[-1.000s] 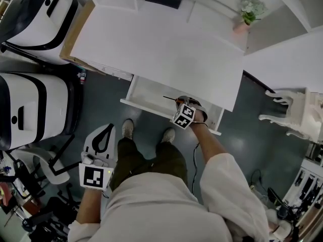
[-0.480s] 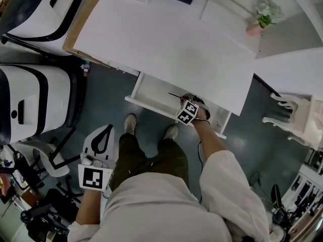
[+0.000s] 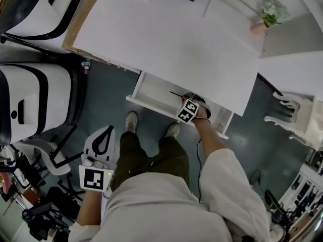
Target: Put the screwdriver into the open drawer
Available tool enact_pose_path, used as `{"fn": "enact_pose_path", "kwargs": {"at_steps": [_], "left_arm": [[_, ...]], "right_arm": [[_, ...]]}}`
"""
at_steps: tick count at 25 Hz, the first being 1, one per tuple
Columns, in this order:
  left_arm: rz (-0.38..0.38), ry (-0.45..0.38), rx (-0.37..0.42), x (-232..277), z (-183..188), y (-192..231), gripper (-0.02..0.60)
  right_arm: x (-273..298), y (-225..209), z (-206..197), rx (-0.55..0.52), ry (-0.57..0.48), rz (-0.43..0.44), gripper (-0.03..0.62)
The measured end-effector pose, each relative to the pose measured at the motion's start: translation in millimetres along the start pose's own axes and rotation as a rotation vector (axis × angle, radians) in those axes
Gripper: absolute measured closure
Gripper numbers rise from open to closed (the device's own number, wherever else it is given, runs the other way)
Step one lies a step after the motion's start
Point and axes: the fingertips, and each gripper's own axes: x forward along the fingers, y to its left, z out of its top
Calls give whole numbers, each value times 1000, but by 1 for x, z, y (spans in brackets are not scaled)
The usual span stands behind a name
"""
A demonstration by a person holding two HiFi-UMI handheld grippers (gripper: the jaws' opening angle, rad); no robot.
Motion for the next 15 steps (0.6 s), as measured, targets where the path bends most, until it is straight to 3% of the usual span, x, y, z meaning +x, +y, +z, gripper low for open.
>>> {"fn": "enact_pose_path", "kwargs": {"at_steps": [15], "left_arm": [[-8, 9, -2, 5, -3, -2, 577]], "right_arm": [[3, 1, 2, -14, -29, 11, 502]]}}
